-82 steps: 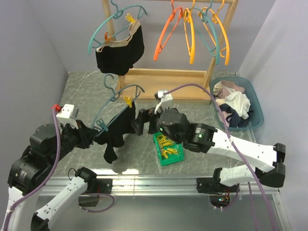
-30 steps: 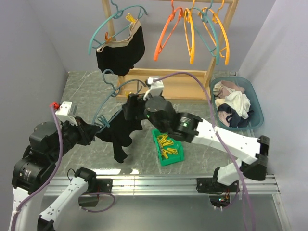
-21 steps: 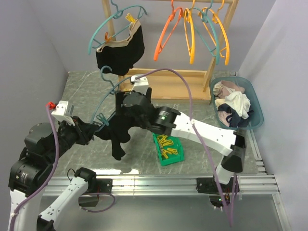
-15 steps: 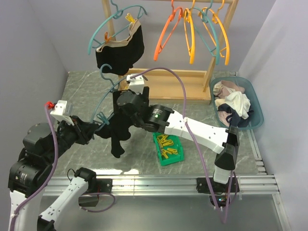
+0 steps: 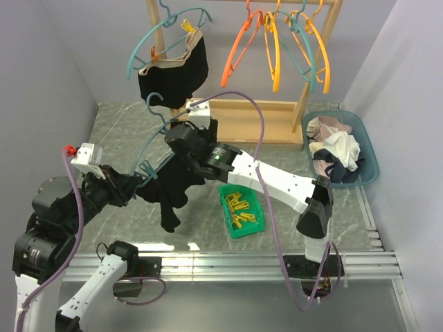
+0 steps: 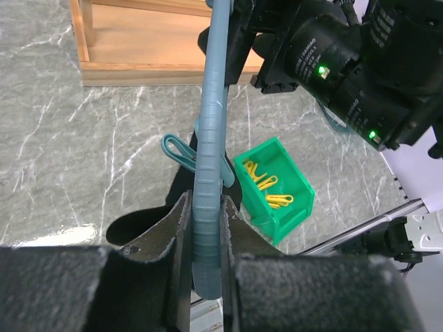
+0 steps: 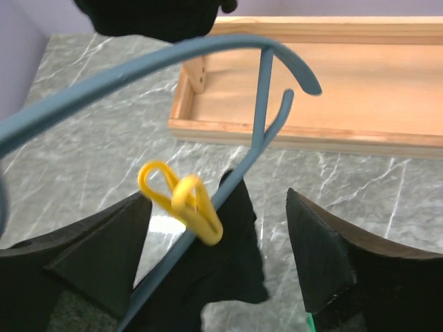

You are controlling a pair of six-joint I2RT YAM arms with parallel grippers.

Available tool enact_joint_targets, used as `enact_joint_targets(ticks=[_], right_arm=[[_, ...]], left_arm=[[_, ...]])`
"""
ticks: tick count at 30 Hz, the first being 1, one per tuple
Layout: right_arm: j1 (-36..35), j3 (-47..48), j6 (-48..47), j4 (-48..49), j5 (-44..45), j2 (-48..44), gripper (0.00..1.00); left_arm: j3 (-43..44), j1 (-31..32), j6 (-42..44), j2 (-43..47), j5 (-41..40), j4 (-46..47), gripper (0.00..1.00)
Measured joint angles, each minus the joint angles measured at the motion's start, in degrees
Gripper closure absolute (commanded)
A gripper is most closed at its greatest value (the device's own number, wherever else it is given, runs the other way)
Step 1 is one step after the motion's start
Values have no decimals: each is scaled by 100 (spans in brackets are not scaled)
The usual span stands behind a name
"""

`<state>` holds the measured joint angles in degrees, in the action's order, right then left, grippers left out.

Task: Remove the underwear clipped to the hanger
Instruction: Remove the underwear from the hanger.

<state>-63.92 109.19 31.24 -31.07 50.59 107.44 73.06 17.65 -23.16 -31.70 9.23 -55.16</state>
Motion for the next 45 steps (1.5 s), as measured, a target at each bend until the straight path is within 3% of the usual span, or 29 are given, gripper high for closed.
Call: enact_joint_targets(ticks=[4, 7, 11, 15, 19, 33, 45], right_arm=[[44, -15, 2, 79, 81, 4, 25], [59, -76, -26, 149, 83, 4, 41], [59, -149, 4, 205, 85, -17, 53], [59, -487, 44, 315, 85, -203, 50], [70, -584, 90, 313, 105, -302, 38], [188, -903, 321, 431, 83, -629, 41], [304, -1731, 817, 927, 11, -1270, 33]], left_arm=[[0, -7, -9, 7, 4, 4, 99], [-2, -11, -11, 11, 7, 4, 99], [-9, -11, -11, 11, 7, 2, 99], [-61, -22, -11, 13, 2, 2, 99], [-122, -28, -11, 28, -7, 4, 99], [-170, -37, -15, 63, 0, 79, 99], [-256, -37, -31, 66, 66, 144, 99]])
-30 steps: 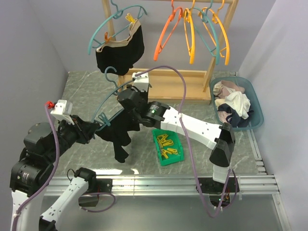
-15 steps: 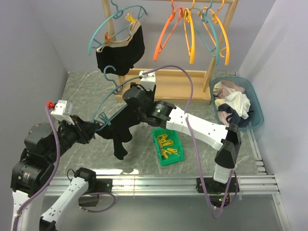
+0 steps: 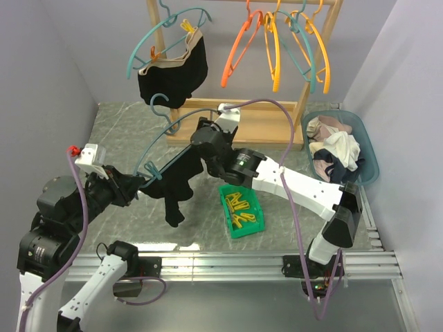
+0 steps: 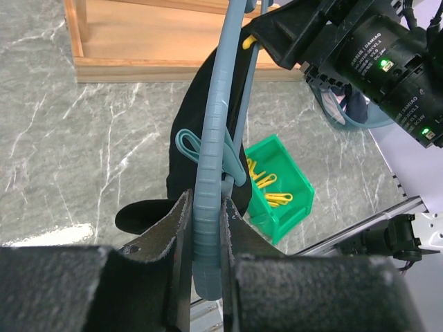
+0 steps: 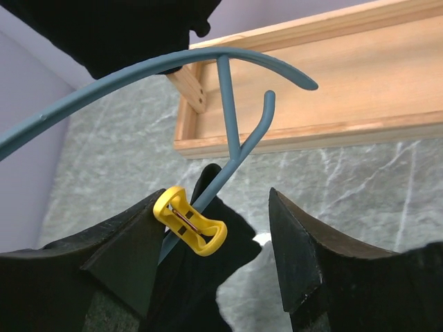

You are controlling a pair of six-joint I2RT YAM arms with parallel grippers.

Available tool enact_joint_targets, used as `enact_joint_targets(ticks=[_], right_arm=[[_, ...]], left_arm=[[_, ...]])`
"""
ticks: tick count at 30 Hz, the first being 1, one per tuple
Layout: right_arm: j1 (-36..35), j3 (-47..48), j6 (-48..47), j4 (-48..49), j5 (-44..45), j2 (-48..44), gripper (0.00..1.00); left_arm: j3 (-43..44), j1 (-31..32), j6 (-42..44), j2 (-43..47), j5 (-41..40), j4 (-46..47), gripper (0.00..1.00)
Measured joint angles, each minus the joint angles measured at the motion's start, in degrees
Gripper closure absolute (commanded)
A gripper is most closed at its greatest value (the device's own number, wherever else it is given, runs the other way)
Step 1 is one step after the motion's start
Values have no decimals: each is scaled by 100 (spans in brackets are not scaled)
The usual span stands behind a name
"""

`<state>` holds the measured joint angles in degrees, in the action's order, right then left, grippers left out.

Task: Remove the underwear clipped to the hanger
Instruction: Remove the underwear from the hanger.

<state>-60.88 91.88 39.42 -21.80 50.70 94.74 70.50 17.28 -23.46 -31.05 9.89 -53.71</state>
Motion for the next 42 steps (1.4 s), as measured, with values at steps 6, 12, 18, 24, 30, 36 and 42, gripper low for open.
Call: enact_joint_targets(ticks=[6, 12, 18, 24, 30, 36, 42], right_arm=[[63, -55, 411, 85, -63, -24, 29], [107, -466, 793, 297, -177, -249, 26], [153, -605, 1316, 435, -179, -505, 26], [168, -605, 1762, 365, -149, -525, 27], [168, -605, 1871, 376, -227, -525, 29], [216, -859, 1967, 564, -448, -599, 32], [337, -1292, 2131, 745, -901, -796, 36]], left_arm=[[0, 0, -2, 2, 33, 70, 99], [0, -2, -13, 11, 44, 70, 99], [0, -2, -24, 11, 81, 76, 99], [0, -26, -24, 20, 79, 72, 99], [-2, -28, -24, 22, 79, 72, 99], [0, -28, -24, 28, 76, 70, 99], [-2, -37, -24, 48, 74, 66, 99]])
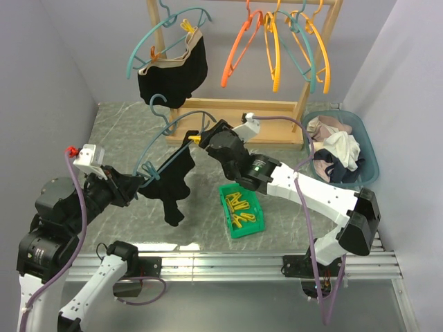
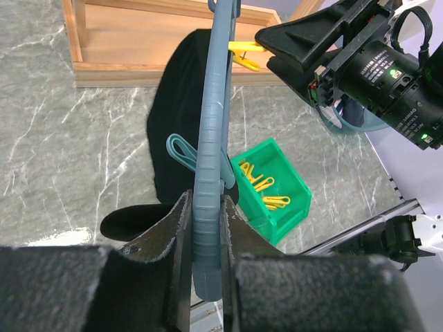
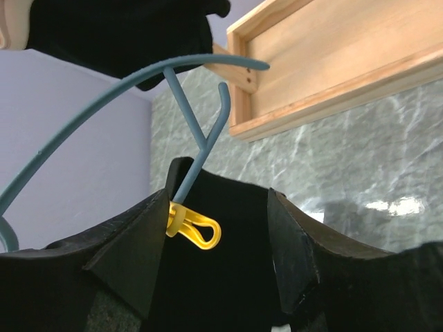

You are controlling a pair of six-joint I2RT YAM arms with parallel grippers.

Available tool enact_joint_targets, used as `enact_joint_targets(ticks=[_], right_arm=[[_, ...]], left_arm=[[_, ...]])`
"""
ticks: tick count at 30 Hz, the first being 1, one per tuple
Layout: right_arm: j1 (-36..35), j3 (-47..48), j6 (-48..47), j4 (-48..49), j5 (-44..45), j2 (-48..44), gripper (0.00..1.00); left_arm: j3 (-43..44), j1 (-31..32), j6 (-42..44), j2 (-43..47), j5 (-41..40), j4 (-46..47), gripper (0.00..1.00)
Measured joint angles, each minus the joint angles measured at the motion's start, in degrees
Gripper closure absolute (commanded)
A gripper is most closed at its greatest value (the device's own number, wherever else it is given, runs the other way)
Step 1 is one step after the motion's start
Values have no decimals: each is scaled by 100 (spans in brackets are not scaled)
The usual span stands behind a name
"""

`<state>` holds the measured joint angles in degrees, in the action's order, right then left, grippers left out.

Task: Remove the underwear clipped to the hanger
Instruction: Remove the underwear from the hanger.

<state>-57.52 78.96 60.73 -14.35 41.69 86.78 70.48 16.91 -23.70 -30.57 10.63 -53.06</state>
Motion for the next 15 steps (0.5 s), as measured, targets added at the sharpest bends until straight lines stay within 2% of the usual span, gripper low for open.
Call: enact_joint_targets(ticks=[15], right_arm=[[380, -581, 481, 785, -1115, -144, 32]], left_arm=[[0, -9, 0, 0, -22, 0, 99]])
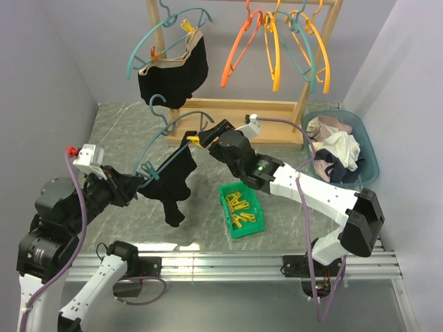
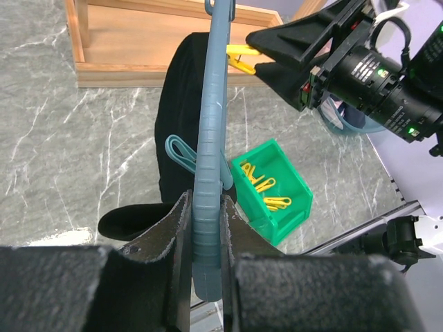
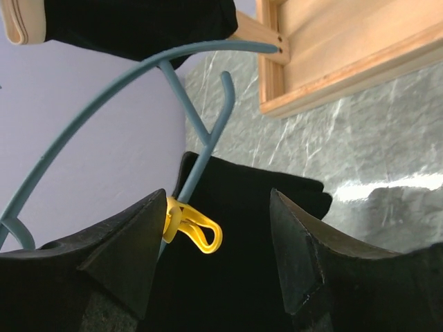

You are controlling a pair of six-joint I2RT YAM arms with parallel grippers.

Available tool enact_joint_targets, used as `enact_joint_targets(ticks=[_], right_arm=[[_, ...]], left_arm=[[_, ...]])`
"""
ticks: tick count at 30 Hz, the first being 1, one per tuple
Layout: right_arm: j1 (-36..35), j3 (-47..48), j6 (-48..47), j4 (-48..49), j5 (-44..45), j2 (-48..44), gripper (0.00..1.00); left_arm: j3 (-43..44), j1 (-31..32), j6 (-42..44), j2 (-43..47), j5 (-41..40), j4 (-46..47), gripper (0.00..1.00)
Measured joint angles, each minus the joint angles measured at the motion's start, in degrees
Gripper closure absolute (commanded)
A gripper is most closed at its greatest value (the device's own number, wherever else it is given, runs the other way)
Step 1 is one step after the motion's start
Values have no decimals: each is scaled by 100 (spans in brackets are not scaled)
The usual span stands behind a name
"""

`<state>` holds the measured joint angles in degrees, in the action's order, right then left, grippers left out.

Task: Remove the underwear clipped to the hanger
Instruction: Remove the underwear from the hanger.

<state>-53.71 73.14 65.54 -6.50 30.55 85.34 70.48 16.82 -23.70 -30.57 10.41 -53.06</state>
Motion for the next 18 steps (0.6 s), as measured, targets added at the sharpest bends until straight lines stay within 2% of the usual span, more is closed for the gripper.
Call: enact_joint_targets(ticks=[8, 18], right_arm=[[240, -645, 455, 686, -785, -131, 34], [695, -1517, 1357, 2264, -2168, -195, 35]], left_arm=[[0, -9, 2, 0, -17, -2, 99], [2, -13, 0, 13, -17, -4, 99]])
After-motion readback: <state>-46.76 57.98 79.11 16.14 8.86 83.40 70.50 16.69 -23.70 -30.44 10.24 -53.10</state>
